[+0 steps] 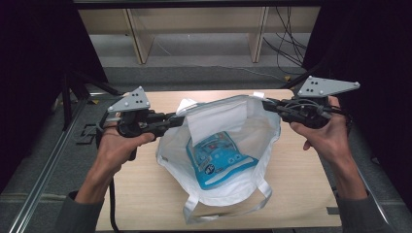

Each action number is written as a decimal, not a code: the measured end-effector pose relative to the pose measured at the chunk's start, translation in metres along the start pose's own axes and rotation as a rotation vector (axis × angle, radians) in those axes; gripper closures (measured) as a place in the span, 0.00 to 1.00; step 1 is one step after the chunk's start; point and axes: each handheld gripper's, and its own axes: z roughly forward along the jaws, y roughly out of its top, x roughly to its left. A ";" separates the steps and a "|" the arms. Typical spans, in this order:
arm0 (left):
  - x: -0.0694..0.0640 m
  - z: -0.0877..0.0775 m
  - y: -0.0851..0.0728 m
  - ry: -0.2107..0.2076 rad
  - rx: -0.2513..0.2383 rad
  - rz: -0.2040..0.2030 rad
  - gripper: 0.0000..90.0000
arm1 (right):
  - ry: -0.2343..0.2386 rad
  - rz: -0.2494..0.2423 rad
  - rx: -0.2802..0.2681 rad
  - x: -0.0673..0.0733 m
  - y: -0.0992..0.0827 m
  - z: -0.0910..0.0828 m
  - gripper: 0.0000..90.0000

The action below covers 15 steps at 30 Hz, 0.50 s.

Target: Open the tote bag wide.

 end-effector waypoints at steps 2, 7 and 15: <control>-0.001 -0.005 0.005 0.003 -0.005 0.013 0.91 | 0.016 0.011 -0.011 0.001 0.002 -0.003 0.98; 0.006 -0.004 0.017 0.025 -0.009 0.011 0.91 | 0.013 -0.001 -0.021 -0.002 0.010 -0.006 0.98; 0.045 0.019 0.017 0.091 -0.011 -0.080 0.91 | -0.032 0.027 0.013 -0.018 0.019 0.020 0.98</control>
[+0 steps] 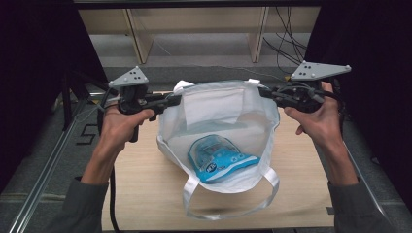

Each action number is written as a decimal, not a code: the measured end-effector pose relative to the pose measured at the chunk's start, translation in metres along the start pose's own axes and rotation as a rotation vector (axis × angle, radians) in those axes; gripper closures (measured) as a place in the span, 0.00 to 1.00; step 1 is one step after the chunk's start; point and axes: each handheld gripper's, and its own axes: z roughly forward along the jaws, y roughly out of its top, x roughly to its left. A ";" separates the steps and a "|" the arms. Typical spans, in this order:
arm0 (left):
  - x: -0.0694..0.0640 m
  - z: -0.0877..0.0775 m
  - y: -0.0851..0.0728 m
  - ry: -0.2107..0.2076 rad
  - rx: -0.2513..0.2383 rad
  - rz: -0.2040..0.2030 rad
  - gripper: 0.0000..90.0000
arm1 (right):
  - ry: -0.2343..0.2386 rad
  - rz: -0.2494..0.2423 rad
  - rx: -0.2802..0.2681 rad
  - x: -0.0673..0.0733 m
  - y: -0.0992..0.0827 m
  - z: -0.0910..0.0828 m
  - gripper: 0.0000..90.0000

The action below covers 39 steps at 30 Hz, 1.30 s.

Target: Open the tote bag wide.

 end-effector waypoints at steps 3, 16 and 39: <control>0.015 0.013 -0.003 0.024 0.038 -0.020 0.91 | -0.009 0.010 0.031 -0.008 -0.001 0.015 0.98; 0.067 0.068 -0.067 0.051 0.158 -0.184 0.91 | 0.018 0.048 0.156 -0.006 -0.014 0.065 0.90; 0.055 0.100 -0.139 0.061 0.430 -0.051 0.89 | -0.003 0.062 0.438 -0.011 -0.109 0.132 0.99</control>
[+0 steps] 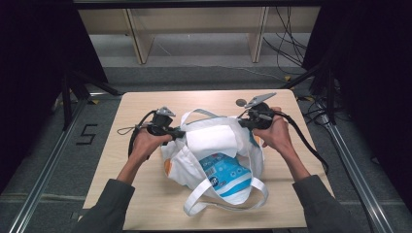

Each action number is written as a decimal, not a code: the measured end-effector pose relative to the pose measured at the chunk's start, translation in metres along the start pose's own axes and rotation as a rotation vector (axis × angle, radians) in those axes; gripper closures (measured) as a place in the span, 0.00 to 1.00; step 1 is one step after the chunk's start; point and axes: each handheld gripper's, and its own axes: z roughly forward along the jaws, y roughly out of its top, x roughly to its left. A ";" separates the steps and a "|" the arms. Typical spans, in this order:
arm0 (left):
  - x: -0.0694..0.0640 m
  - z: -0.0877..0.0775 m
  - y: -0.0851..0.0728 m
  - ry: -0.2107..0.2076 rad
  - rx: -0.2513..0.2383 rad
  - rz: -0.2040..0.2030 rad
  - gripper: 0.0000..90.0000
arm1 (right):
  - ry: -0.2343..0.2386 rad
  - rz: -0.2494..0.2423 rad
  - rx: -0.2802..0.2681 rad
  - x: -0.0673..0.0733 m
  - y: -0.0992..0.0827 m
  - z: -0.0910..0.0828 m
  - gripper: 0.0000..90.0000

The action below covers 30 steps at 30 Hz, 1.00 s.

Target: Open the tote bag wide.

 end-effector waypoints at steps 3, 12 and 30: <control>-0.004 0.000 -0.011 -0.016 -0.034 -0.022 0.86 | -0.019 0.025 0.076 -0.002 -0.010 0.030 0.99; -0.062 -0.067 0.017 0.035 -0.219 0.123 0.68 | 0.018 0.072 0.158 -0.004 -0.024 0.063 0.99; -0.097 0.040 -0.004 0.044 0.222 0.255 0.27 | 0.042 0.086 0.116 -0.006 -0.025 0.048 0.97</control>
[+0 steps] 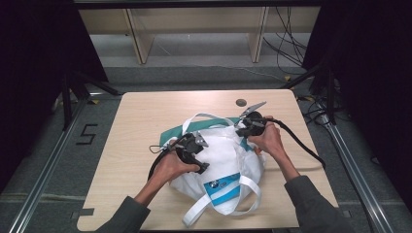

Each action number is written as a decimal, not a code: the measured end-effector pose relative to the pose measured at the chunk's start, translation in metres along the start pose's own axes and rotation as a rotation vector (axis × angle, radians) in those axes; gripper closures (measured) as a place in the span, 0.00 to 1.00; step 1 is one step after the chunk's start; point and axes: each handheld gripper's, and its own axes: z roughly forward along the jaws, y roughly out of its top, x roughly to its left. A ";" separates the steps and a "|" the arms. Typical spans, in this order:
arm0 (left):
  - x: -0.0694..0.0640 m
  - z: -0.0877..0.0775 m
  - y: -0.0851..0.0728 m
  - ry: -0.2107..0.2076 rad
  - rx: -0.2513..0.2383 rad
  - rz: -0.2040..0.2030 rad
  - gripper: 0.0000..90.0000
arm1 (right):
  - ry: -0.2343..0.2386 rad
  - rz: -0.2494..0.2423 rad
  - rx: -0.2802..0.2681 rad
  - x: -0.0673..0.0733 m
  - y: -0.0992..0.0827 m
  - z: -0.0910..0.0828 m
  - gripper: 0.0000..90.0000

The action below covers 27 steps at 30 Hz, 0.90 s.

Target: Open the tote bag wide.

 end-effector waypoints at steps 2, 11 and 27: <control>-0.001 0.006 0.000 0.015 0.022 0.026 0.28 | 0.018 0.007 -0.006 0.000 -0.002 0.000 0.95; -0.002 0.012 -0.006 0.038 0.038 0.070 0.40 | 0.069 0.012 -0.094 0.003 -0.008 -0.015 0.81; 0.002 -0.024 -0.004 0.048 -0.098 0.076 0.94 | 0.074 -0.040 -0.214 0.059 -0.052 -0.095 0.51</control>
